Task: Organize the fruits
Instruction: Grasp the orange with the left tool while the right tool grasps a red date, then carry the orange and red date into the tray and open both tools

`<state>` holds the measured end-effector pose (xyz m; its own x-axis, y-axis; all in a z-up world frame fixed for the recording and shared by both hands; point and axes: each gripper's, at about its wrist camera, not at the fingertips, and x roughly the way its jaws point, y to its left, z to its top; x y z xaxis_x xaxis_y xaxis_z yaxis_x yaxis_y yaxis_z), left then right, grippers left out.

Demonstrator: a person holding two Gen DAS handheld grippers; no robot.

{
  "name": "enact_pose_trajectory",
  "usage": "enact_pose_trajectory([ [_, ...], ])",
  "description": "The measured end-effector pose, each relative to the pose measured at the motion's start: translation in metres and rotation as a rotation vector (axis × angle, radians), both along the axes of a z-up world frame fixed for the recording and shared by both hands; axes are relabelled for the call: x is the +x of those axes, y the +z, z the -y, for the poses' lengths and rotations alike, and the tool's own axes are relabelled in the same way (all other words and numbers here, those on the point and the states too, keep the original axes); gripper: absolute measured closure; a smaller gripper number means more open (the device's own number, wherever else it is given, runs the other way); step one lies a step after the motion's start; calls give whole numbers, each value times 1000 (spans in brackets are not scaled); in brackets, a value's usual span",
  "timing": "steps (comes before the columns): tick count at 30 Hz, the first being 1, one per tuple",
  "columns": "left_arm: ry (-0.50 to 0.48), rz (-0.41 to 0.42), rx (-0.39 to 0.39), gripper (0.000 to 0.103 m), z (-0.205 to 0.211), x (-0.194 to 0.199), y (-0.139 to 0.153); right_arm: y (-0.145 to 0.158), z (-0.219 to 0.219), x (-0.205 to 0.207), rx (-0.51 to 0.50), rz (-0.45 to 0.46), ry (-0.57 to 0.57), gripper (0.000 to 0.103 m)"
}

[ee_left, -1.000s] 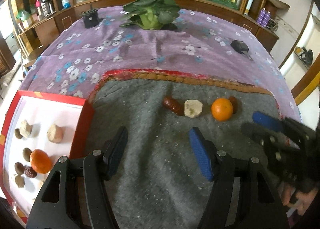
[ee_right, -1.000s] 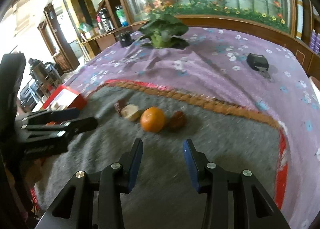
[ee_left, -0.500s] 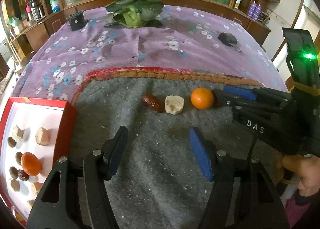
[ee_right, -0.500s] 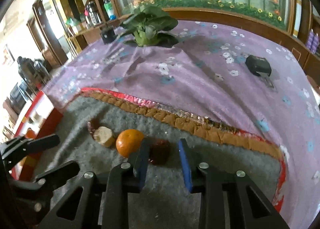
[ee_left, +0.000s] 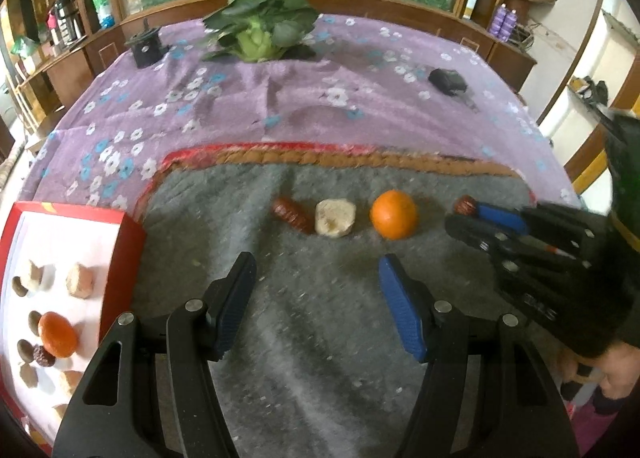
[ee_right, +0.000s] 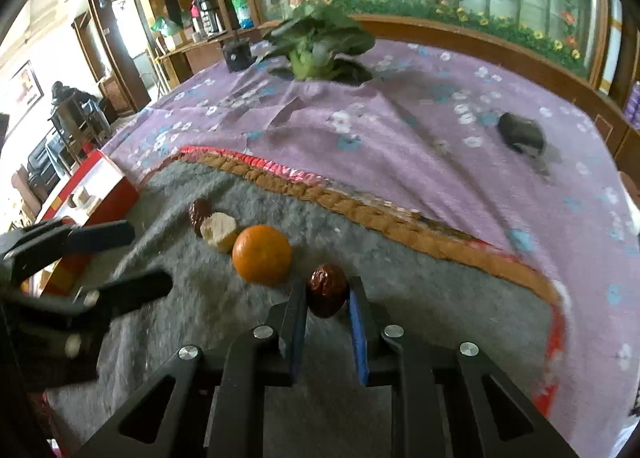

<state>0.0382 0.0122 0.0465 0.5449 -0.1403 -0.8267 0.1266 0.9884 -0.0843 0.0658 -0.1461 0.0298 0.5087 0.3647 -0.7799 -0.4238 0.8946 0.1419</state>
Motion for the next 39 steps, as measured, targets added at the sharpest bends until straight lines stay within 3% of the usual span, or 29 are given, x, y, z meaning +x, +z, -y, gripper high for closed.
enact_pose_trajectory([
  [7, -78, 23, -5, 39, 34, 16, 1, -7, 36, -18, 51, -23, -65, 84],
  [15, -184, 2, 111, 40, 71, 34, -19, -10, 50, -15, 114, -24, -85, 83],
  [17, -198, 12, 145, 56, 77, 32, -22, -13, 52, -15, 117, -28, -84, 83],
  [19, -186, 33, 186, 71, 76, 32, -23, -14, 54, -14, 125, -35, -88, 83],
  [23, -172, -1, 112, 72, 59, 35, -19, -13, 53, -15, 130, -30, -77, 83],
  [39, -44, 73, 93, 72, 20, -19, 4, 7, 11, -50, 109, 12, -48, 84],
])
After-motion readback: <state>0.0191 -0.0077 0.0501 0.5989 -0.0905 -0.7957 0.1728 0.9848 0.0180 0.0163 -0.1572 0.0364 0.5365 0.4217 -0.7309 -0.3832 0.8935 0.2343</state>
